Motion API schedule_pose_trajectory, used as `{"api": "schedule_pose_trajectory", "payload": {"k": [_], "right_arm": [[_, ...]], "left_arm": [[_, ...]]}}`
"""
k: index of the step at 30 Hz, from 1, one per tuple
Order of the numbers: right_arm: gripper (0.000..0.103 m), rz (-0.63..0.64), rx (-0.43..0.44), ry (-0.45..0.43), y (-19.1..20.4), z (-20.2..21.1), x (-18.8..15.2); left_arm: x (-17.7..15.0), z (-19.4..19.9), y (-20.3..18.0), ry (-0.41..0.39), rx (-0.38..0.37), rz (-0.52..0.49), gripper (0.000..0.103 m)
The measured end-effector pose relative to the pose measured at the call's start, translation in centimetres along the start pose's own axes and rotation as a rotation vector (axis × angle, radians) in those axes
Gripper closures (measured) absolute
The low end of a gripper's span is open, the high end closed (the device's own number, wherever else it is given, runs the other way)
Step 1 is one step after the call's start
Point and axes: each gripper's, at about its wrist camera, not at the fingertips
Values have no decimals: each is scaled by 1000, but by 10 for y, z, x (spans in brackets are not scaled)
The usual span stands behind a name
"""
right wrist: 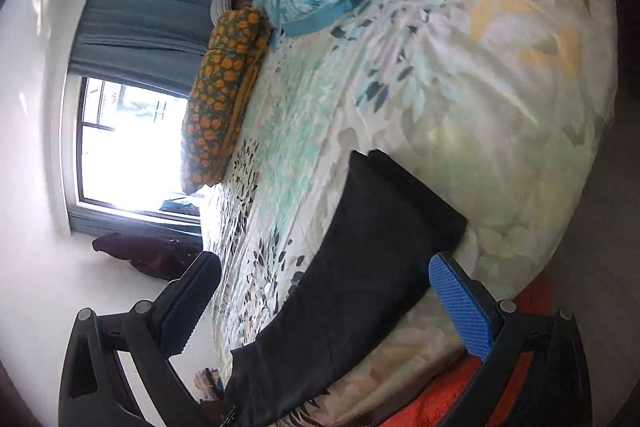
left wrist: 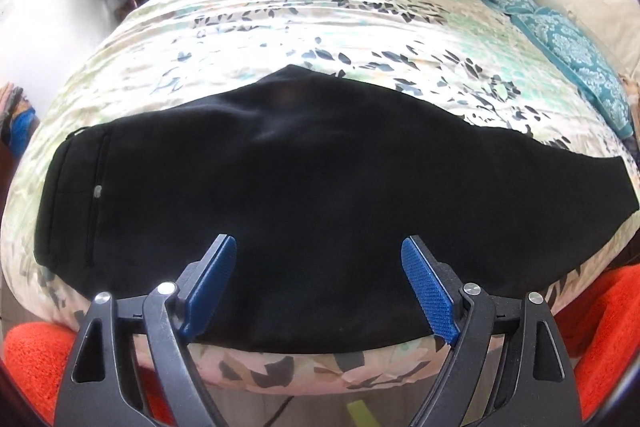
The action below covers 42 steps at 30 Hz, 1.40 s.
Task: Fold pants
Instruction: 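Roll the right tool and close it on the black pant leg ends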
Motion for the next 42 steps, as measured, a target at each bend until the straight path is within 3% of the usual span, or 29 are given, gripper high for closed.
{"api": "schedule_pose_trajectory", "payload": {"k": [7, 16, 30, 35, 42], "right_arm": [[0, -15, -4, 72, -36, -33, 4], [0, 97, -59, 81, -34, -53, 9], [0, 179, -104, 113, -26, -53, 16], [0, 253, -158, 164, -16, -57, 32], [0, 264, -178, 298, -20, -80, 47]], "left_arm": [[3, -4, -20, 15, 3, -43, 17], [4, -3, -16, 12, 18, -28, 17], [15, 12, -124, -27, -155, -267, 17], [14, 12, -137, -22, -167, -297, 17], [8, 6, -138, 6, -164, -289, 17]]}}
Point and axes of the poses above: each gripper's, at about its wrist camera, not at the fingertips, and z roughly against the way its jaws point, y to its left, x to its top, and after that the axes turned 5 degrees about -y, right-handed
